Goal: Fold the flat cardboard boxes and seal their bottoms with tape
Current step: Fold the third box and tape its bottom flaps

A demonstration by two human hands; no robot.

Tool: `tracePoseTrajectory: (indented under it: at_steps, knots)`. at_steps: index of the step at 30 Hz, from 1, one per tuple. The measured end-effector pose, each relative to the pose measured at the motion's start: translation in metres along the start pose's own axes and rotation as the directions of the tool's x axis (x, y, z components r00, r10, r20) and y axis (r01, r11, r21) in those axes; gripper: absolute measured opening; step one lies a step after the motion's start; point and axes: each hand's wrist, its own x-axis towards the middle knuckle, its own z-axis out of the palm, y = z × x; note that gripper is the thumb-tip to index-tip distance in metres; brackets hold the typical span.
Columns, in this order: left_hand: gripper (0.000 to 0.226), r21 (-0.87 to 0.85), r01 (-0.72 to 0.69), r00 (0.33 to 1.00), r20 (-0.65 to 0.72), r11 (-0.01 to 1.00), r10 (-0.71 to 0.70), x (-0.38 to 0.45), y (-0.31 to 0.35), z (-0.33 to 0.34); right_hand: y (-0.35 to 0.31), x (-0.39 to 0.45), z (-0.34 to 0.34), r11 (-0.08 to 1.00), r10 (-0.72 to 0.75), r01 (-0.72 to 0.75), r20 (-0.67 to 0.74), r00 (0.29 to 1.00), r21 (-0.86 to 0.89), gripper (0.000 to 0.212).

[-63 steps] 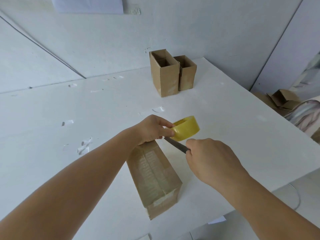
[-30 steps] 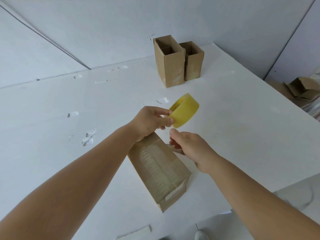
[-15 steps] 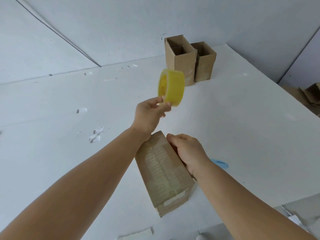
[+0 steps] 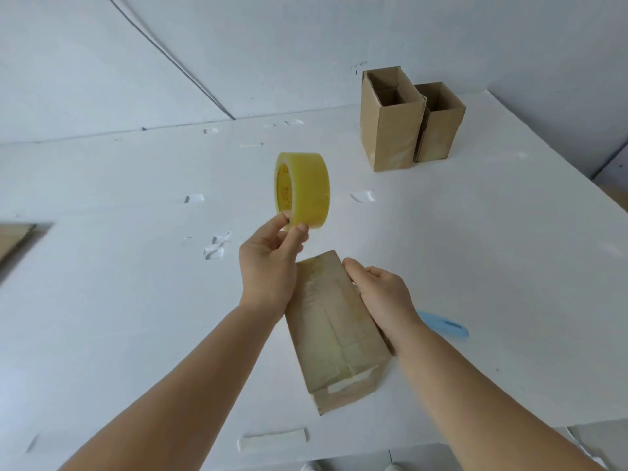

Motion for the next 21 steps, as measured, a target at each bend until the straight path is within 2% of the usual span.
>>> tracePoseTrajectory:
  at_steps: [3, 5, 8, 10, 14, 18, 21]
  knots:
    - [0.030, -0.012, -0.017, 1.000, -0.007, 1.000, 0.017, -0.001, 0.001, 0.000, -0.001, 0.003, 0.002, 0.994, 0.093, -0.091, 0.040, 0.995, -0.059, 0.042]
    - [0.030, -0.022, -0.029, 1.000, -0.003, 0.999, 0.029, -0.001, 0.001, -0.001, 0.004, 0.003, -0.001, 0.990, 0.128, -0.126, 0.031, 0.991, -0.068, 0.039]
    - [0.031, -0.048, -0.048, 0.999, 0.009, 0.998, 0.049, -0.002, 0.001, 0.001, 0.006, 0.000, -0.006, 0.994, -0.068, 0.070, 0.036, 0.997, -0.086, 0.021]
    - [0.029, -0.051, -0.061, 0.998, 0.025, 0.997, 0.062, 0.000, 0.002, 0.002, 0.001, -0.003, -0.006, 0.979, -0.171, 0.182, 0.113, 0.979, -0.091, 0.028]
    - [0.027, -0.048, -0.097, 0.994, 0.053, 0.994, 0.100, 0.017, 0.007, 0.008, -0.011, 0.002, -0.004, 0.980, -0.185, 0.196, 0.223, 0.957, -0.024, 0.031]
    - [0.020, -0.027, -0.114, 0.990, 0.077, 0.993, 0.116, 0.046, 0.011, 0.019, -0.026, 0.020, 0.002, 0.977, -0.211, 0.210, 0.180, 0.961, 0.026, 0.028]
    - [0.017, -0.009, -0.092, 0.990, 0.104, 0.996, 0.092, 0.062, 0.011, 0.020, -0.031, 0.033, 0.005, 0.984, -0.176, 0.179, 0.145, 0.974, -0.002, 0.029]
